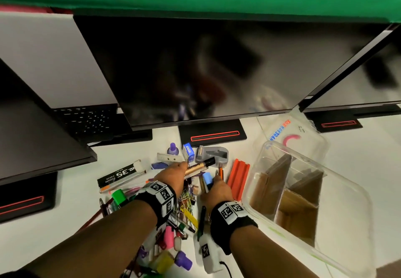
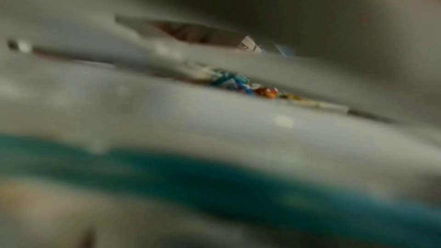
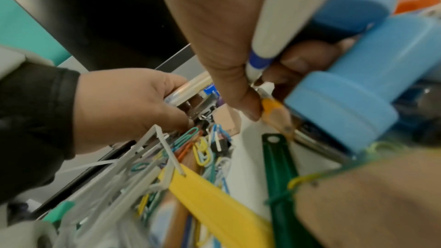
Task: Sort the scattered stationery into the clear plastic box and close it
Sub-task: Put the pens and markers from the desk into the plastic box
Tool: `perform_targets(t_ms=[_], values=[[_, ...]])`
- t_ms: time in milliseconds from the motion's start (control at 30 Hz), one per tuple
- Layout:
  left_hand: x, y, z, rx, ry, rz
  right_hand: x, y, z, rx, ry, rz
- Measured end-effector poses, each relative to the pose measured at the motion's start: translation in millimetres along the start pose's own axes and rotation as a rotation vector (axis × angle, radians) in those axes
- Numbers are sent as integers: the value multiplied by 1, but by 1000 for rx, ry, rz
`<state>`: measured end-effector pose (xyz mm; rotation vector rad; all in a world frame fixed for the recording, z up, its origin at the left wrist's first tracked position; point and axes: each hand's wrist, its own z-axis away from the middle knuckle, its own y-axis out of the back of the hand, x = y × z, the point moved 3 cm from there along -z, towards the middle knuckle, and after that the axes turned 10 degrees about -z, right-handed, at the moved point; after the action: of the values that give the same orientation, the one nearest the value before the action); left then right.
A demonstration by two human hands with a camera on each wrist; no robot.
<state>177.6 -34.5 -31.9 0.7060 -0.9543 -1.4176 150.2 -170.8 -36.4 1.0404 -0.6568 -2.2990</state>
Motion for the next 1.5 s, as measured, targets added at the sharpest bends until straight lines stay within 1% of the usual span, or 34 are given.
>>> perform_targets(t_ms=[133, 233, 300, 367, 433, 500, 667, 767, 933, 1000, 1100, 1167, 1267, 1400, 1500], values=[[-7, 5, 7, -4, 37, -2, -3, 2, 5, 17, -10, -82], [-11, 11, 15, 30, 35, 14, -6, 7, 10, 50, 7, -183], [-14, 14, 20, 65, 19, 56, -9, 12, 12, 84, 39, -244], [-18, 16, 26, 70, 2, 133, -12, 16, 14, 114, 56, -324], [-20, 17, 34, 56, -3, 221, -14, 17, 16, 95, 51, -449], [-21, 20, 41, 49, 4, 263, -18, 17, 17, 54, 39, -524], [-26, 25, 51, 30, -28, 232, -26, 19, 29, -47, 22, -461], [-31, 25, 58, -10, -16, 245, -22, 16, 31, -23, 2, -427], [-44, 22, 63, -12, 44, 335, 3, 5, 26, 29, -84, -350], [-49, 22, 63, 8, 73, 375, 9, 5, 28, 48, -91, -330], [-52, 22, 61, 44, 100, 437, 12, 9, 34, 58, -128, -362], [-54, 25, 58, 93, 114, 410, 14, 11, 36, 65, -139, -352], [-58, 26, 56, 139, 142, 333, 17, 13, 34, 117, -123, -283], [-75, 24, 55, 153, 211, 387, 15, 14, 24, 153, -42, -202], [-95, 27, 61, 137, 291, 356, 9, 10, 20, 158, 24, -130]])
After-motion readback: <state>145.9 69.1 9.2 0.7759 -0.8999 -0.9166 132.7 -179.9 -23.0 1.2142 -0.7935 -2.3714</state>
